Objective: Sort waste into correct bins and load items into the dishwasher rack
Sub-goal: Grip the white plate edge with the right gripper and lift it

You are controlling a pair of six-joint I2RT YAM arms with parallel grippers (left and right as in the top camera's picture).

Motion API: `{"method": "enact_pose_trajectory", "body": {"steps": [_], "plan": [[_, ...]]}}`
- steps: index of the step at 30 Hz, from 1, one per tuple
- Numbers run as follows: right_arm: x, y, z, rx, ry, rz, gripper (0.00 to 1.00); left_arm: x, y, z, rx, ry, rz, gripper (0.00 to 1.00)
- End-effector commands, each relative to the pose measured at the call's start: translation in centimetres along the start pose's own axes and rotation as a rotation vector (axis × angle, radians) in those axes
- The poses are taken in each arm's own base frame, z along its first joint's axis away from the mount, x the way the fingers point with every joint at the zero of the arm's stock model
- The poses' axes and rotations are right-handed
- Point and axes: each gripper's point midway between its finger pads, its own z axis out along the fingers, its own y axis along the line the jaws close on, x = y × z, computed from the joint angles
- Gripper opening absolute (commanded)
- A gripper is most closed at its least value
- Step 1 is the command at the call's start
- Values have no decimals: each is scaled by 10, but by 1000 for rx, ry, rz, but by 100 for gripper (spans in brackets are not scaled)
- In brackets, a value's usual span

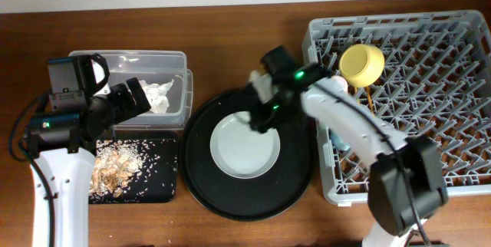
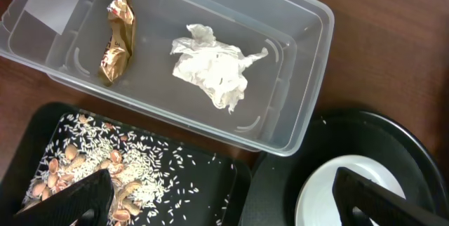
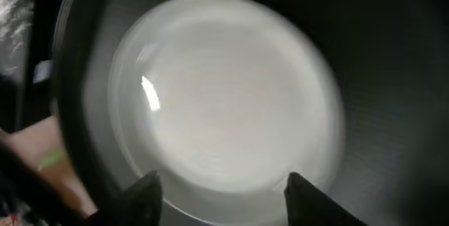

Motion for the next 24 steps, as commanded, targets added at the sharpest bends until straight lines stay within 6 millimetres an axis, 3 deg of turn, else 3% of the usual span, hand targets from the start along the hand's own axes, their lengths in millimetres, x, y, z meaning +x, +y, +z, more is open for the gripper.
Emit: {"method": "enact_pose_trajectory", "body": {"steps": [1,2,3,6,7,9,10,16,24], "plan": [[5,-39,-14,76,8,78,65,-1,2,1,-10,1,-5,99],[10,-47,-13,80,18,102,77,-1,2,1,-10,2,-5,99],[15,-51,-9,81,31,112,100,-1,2,1,-10,2,-6,99],[30,-54,6,78,66,93,99,-1,2,1,-10,1,-5,99],[35,-55,12,78,72,92,92,-1,2,1,-10,2,-5,99],[42,-57,24,77,76,86,53,-1,2,1,-10,2,-5,99],[43,-57,28,77,75,82,41,-1,2,1,-10,1,-5,99],[42,-50,53,86,27,10,38,-1,2,1,-10,1,-5,99],[29,-66,58,252,-32,-45,37,-1,2,1,-10,2,-5,99]]}}
